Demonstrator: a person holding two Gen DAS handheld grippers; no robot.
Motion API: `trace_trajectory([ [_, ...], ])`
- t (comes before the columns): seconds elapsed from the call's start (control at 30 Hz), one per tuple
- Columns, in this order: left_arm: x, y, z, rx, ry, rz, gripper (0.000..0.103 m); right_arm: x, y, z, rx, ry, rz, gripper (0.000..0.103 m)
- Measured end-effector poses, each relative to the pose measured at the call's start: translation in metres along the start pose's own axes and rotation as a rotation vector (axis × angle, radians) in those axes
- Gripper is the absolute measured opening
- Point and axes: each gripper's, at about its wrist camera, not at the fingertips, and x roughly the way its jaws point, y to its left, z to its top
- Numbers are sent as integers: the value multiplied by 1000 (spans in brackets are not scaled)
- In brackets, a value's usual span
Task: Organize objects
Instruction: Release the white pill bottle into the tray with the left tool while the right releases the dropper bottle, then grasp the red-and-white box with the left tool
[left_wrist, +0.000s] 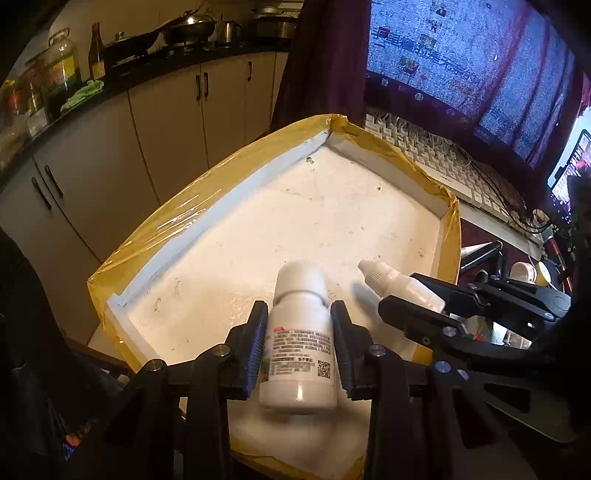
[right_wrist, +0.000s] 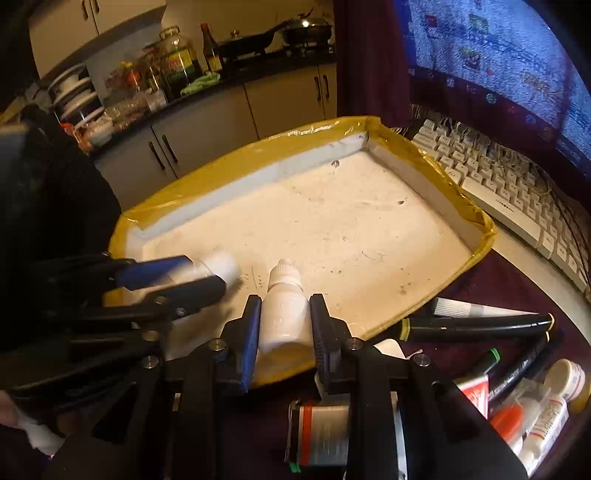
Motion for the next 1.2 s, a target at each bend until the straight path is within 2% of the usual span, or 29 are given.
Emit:
trace_trajectory([
  [0.07,1,-3,1,23,3,14,34,-8,0,-2,-2,-21,-6,24],
  [0.13,2,-5,4,34,-1,-14,45,-21,1,-7,-12,-75,-45,28],
  [0.2,-1,-6,4,29,-19,-54,55,-32,-3,-14,-5,-107,-53,45],
  [0.27,-10,-8,2,14,-61,-83,69,-49,-11,-22,37,-148,-25,56],
  [0.3,-16,-9,0,2,-89,-95,79,-61,-17,-29,65,-182,-7,58],
  [0.43,-35,-24,-12,1,-156,-169,80,-95,-33,-53,144,-275,35,64],
  [0.5,-42,-38,-19,25,-166,-185,80,-101,-41,-64,173,-273,27,65],
  [0.57,-45,-54,-27,49,-139,-206,80,-103,-50,-74,200,-253,10,65],
  [0.67,-59,-73,-37,62,-198,-210,80,-108,-70,-92,266,-225,18,64],
  [0.77,-57,-88,-39,71,-156,-256,80,-111,-84,-102,302,-217,-14,64],
  [0.87,-53,-103,-44,86,-125,-264,80,-116,-99,-109,335,-223,-29,64],
  [1.1,-42,-124,-53,70,-39,-315,80,-113,-117,-118,402,-184,-9,64],
  [1.2,-44,-130,-55,84,-54,-303,80,-117,-116,-124,392,-198,-19,64],
])
